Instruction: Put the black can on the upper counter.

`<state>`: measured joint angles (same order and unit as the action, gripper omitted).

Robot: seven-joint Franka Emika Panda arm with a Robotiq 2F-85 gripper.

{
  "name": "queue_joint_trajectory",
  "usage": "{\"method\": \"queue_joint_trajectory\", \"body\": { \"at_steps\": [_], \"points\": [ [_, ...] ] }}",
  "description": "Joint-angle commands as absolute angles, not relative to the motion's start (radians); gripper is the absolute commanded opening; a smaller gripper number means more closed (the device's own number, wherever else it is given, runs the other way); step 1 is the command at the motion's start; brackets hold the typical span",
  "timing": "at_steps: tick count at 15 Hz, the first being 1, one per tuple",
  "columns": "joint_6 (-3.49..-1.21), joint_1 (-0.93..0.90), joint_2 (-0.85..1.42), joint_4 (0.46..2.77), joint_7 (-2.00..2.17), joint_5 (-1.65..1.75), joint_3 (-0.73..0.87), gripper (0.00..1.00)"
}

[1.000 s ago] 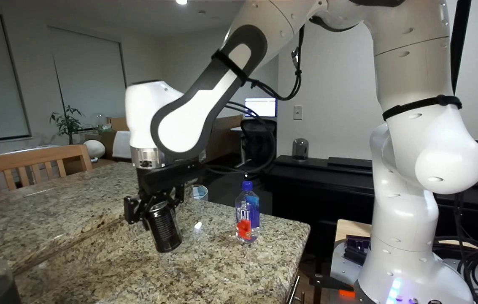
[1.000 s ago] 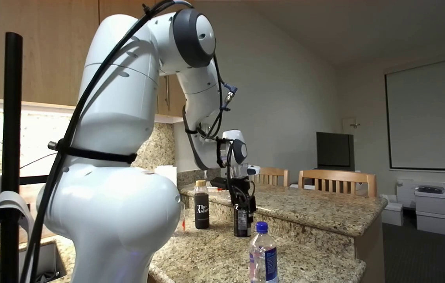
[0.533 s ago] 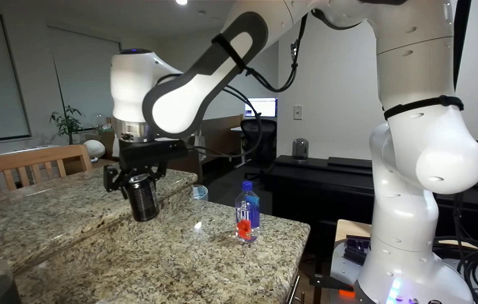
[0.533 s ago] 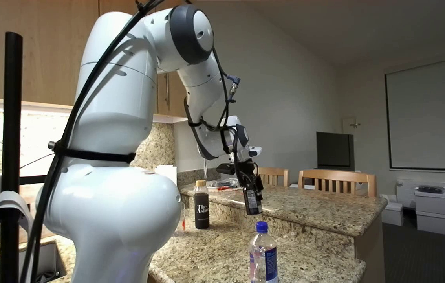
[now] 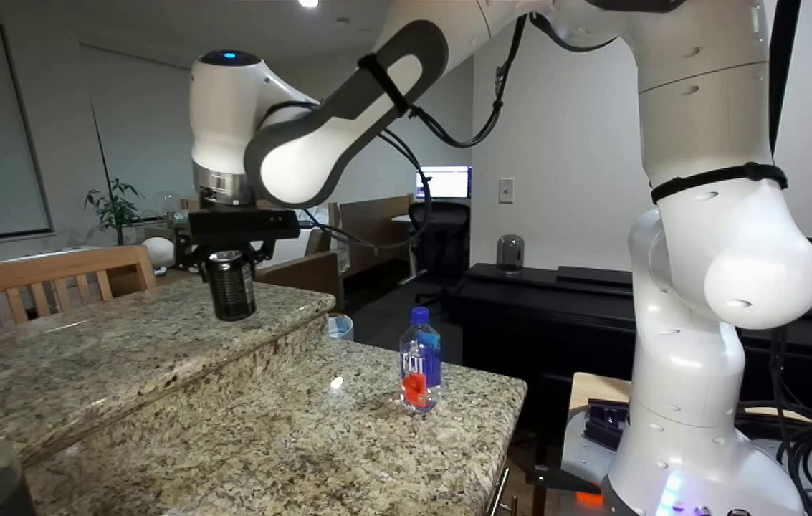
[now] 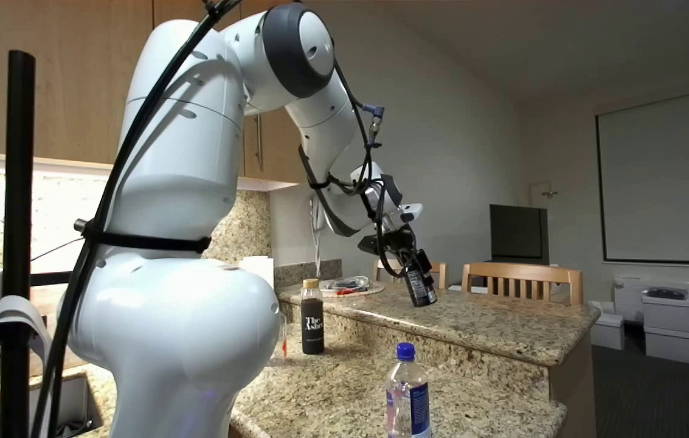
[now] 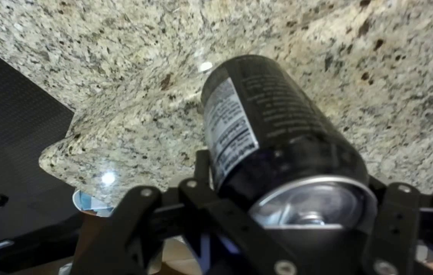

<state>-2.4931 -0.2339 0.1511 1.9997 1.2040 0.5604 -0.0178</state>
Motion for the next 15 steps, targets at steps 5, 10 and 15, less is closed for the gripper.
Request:
{"method": "queue_joint_trajectory", "body": {
  "at_steps": [5, 10, 15],
  "points": [
    [-2.553, -0.182, 0.234, 1.861, 1.35, 0.571, 0.047, 0.49],
    [-2.521, -0.188, 0.339, 1.761, 1.365, 0.568, 0.091, 0.49],
    [-2.544, -0.183, 0.414, 1.703, 1.33, 0.49, 0.095, 0.49]
  ]
}}
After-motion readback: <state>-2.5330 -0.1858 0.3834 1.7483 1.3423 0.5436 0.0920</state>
